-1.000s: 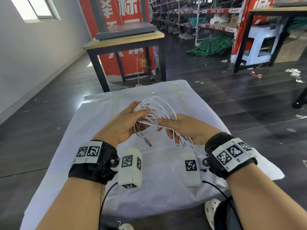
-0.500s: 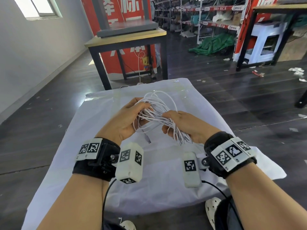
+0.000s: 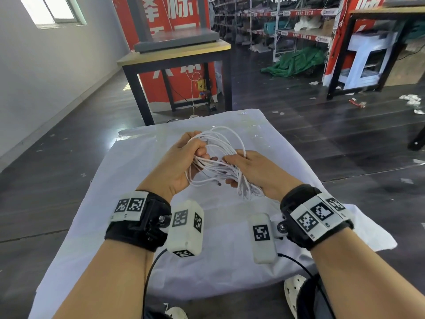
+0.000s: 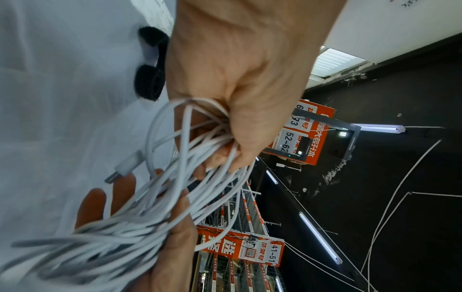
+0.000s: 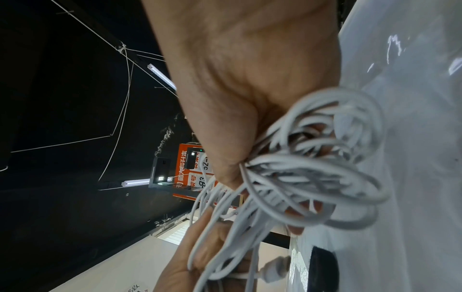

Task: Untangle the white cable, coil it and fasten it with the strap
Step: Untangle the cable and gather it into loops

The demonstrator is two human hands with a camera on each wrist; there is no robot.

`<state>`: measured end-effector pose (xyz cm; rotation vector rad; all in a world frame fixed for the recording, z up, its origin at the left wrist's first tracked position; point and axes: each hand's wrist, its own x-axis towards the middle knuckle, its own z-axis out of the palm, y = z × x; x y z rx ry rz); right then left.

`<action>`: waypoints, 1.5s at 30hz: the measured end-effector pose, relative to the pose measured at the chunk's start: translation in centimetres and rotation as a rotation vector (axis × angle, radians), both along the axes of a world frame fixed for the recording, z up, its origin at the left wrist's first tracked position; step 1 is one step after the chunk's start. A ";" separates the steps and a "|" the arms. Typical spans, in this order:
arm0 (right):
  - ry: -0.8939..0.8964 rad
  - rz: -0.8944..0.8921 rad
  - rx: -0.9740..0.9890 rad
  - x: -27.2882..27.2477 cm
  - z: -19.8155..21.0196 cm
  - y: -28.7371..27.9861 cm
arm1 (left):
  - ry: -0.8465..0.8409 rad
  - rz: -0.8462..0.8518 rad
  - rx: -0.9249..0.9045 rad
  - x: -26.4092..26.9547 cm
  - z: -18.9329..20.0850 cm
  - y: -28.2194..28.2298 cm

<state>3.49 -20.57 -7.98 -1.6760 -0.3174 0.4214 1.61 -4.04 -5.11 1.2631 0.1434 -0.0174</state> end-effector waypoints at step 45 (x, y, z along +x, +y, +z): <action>0.117 0.403 -0.094 -1.5 0.0 0.9 | 0.225 -0.004 0.119 1.0 -0.9 2.7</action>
